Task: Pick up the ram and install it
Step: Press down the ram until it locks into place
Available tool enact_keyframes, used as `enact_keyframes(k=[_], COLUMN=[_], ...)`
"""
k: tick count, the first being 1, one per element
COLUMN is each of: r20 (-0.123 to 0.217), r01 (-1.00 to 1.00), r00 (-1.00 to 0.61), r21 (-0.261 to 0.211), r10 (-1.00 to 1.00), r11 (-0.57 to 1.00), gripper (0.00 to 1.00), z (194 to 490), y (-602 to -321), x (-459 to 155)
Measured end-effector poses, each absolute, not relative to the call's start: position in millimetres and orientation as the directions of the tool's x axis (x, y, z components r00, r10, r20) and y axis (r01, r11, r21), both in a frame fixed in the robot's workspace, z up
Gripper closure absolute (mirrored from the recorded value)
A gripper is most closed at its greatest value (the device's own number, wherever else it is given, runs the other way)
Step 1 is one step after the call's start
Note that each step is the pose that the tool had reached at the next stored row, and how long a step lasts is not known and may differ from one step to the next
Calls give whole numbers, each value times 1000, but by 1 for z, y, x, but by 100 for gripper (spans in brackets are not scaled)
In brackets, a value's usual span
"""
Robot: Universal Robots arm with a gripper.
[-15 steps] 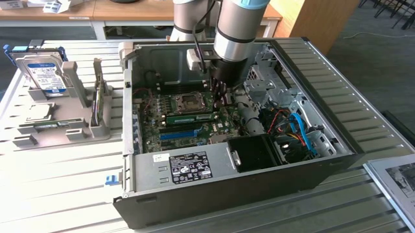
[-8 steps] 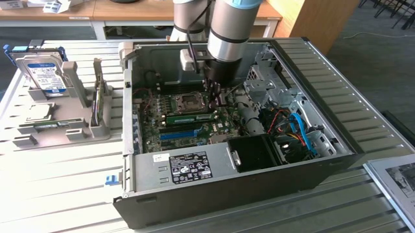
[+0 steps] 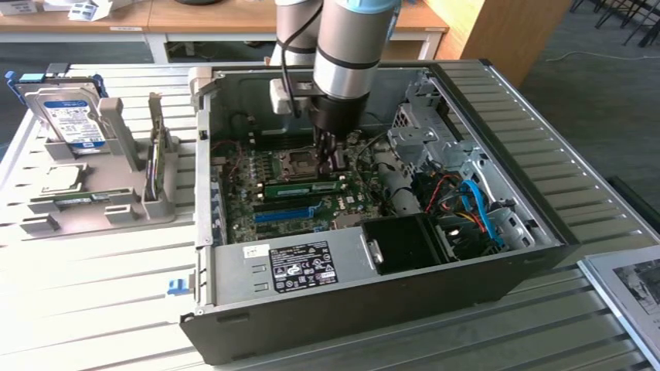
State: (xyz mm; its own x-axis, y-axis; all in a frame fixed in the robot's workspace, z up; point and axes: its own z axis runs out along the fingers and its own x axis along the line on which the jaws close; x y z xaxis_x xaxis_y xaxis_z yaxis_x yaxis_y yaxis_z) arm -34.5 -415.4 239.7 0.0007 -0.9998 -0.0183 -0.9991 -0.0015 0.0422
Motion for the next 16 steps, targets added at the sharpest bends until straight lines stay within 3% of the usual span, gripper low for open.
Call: enact_keyframes(k=[16], r20=[-18], r01=[-999], r00=[1], r21=[42], r10=[-1000], r11=[-1], gripper=[90], z=[240], y=[-416], x=[-69])
